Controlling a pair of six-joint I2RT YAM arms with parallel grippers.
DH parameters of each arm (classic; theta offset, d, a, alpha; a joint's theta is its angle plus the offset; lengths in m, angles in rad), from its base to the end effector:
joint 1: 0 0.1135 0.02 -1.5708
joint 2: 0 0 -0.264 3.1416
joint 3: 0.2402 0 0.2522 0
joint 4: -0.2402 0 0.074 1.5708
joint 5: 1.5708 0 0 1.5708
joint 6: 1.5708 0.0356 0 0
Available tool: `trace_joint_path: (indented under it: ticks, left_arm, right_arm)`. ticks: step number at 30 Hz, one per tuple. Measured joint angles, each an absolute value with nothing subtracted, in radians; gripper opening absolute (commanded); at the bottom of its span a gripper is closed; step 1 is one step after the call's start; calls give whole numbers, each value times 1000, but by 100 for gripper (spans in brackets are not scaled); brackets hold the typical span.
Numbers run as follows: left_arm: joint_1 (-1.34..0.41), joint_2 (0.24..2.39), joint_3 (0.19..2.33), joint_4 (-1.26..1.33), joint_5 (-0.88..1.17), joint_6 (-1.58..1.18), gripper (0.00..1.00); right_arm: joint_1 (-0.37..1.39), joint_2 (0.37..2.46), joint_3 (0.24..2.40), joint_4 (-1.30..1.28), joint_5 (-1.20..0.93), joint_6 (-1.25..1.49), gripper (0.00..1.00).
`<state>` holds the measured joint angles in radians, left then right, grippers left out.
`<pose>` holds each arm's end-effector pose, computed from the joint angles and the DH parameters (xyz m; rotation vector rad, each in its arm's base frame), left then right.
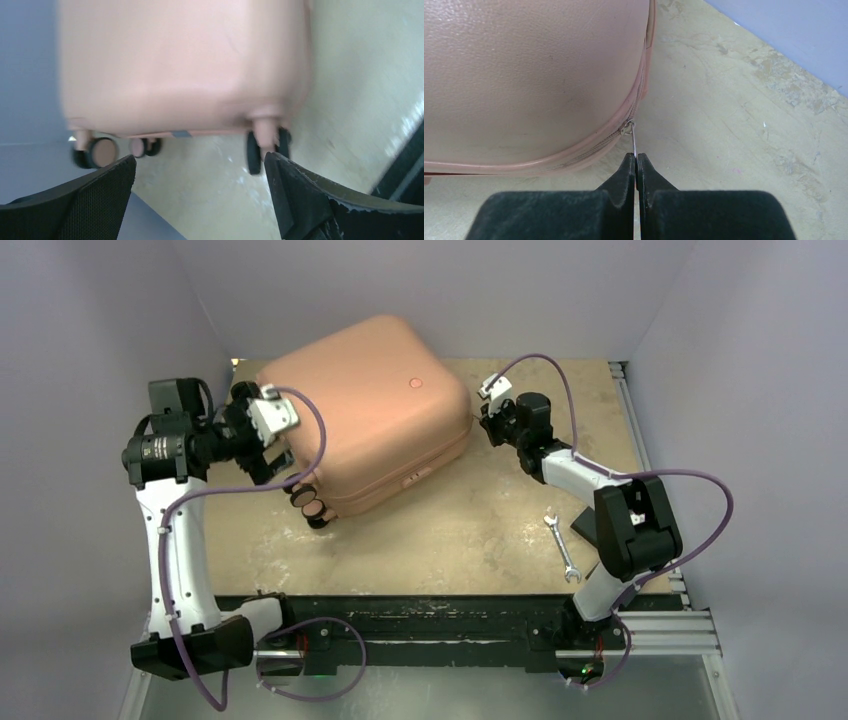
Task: Pack the luggage
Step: Zip the luggage at the center of the board.
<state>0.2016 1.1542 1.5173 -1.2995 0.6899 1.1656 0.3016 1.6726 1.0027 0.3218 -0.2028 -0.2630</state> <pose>0.1819 0.0140 0.4163 1.2671 1.8544 -0.1589 0.3592 0.1193 0.2339 -0.6638 1.7990 0.2205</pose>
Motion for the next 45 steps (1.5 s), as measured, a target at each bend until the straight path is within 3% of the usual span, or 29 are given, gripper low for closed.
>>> trace_joint_path:
  ticks: [5,12,18,24,28,45]
  left_arm:
    - [192,1219,1555,-851,588,752,95]
    - [58,1670,1725,-263,42,501,95]
    - [31,2168,2101,-89,-383,429,95]
    - [28,2416,2353,80,-644,492,96]
    - [10,2463,2389,158,-646,548,96]
    - [-105,2568,2449,101,-286,722,99]
  right_arm:
    - [300,1677,1003,326,-209,-259,0]
    - [296,1682,1003,333,-225,-247,0]
    - [294,1682,1001,336,-230,-240,0]
    - [294,1682,992,352,-230,-236,0]
    - [294,1682,992,353,-230,-236,0]
    - [290,1764,1064,352,-198,-253,0]
